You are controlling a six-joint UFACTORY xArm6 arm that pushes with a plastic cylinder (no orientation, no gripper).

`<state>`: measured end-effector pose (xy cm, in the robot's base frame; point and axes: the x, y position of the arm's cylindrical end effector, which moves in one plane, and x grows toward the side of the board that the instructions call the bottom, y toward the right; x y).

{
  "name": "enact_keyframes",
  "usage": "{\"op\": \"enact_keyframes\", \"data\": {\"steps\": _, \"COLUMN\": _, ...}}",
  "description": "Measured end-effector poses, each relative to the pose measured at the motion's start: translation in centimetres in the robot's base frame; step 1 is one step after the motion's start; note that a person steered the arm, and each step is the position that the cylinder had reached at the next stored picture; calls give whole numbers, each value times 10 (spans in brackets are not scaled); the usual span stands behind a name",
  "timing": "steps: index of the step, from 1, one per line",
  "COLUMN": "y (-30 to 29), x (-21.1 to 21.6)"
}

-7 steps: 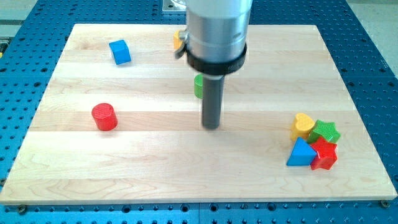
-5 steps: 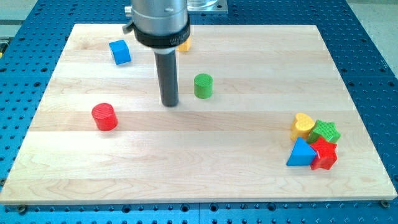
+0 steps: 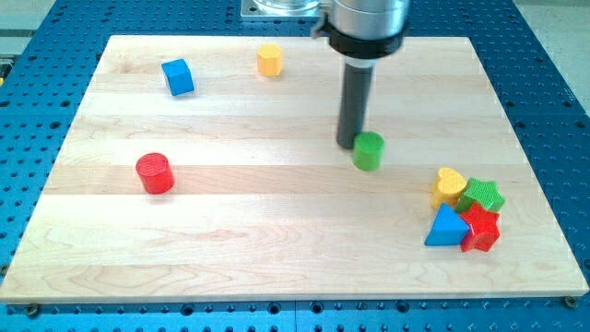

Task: Move the green circle to the left of the heart

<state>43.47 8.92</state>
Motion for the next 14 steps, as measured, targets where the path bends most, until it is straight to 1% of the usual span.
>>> {"op": "enact_keyframes", "data": {"steps": 1, "y": 25, "x": 41}}
{"op": "enact_keyframes", "data": {"steps": 2, "y": -7, "x": 60}}
{"op": "enact_keyframes", "data": {"steps": 3, "y": 17, "x": 73}}
{"op": "enact_keyframes", "data": {"steps": 4, "y": 14, "x": 73}}
{"op": "enact_keyframes", "data": {"steps": 5, "y": -26, "x": 73}}
{"op": "enact_keyframes", "data": {"steps": 6, "y": -119, "x": 135}}
{"op": "enact_keyframes", "data": {"steps": 7, "y": -251, "x": 150}}
{"op": "enact_keyframes", "data": {"steps": 8, "y": -291, "x": 128}}
{"op": "enact_keyframes", "data": {"steps": 9, "y": -302, "x": 123}}
{"op": "enact_keyframes", "data": {"steps": 11, "y": -303, "x": 120}}
{"op": "enact_keyframes", "data": {"steps": 12, "y": -323, "x": 110}}
{"op": "enact_keyframes", "data": {"steps": 13, "y": -339, "x": 56}}
{"op": "enact_keyframes", "data": {"steps": 14, "y": -307, "x": 34}}
